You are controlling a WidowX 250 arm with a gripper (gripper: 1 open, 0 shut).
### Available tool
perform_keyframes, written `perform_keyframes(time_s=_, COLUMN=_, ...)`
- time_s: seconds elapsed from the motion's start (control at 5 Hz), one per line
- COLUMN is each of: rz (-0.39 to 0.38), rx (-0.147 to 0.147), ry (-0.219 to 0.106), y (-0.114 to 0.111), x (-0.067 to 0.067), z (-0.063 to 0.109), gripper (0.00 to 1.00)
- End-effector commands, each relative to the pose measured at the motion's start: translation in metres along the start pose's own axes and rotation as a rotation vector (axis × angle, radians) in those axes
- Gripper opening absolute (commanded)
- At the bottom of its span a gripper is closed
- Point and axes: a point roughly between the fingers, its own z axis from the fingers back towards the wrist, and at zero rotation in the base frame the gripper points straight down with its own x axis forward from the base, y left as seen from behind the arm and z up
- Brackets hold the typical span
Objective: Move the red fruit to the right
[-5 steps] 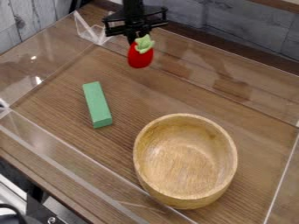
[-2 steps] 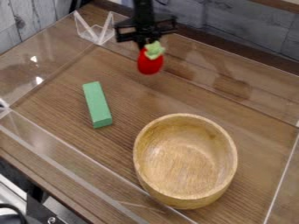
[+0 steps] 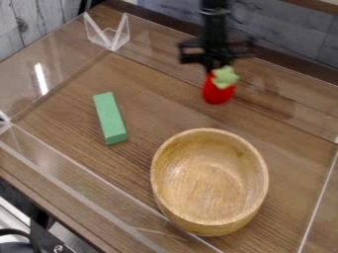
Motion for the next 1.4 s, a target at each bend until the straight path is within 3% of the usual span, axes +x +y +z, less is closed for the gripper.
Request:
perform_keyframes(time_s=0.0, rz=-0.005, rx=-0.038, ry=-0.078, y=-0.021, x=0.001, z=0.027, gripper=0.0)
perform_keyframes(time_s=0.4, rz=0.178, rx=-0.05, ry=-0.11, y=-0.025, x=-0.003, z=0.026, gripper=0.0)
perform_keyframes(time_s=0.8, rz=0.149, rx=-0.073, ry=-0.107, y=-0.042, x=-0.008, z=0.036, gripper=0.0)
perform_keyframes(time_s=1.2, rz=0.127, rx=-0.079, ry=-0.111, y=-0.041, x=-0.003, z=0.034, gripper=0.0)
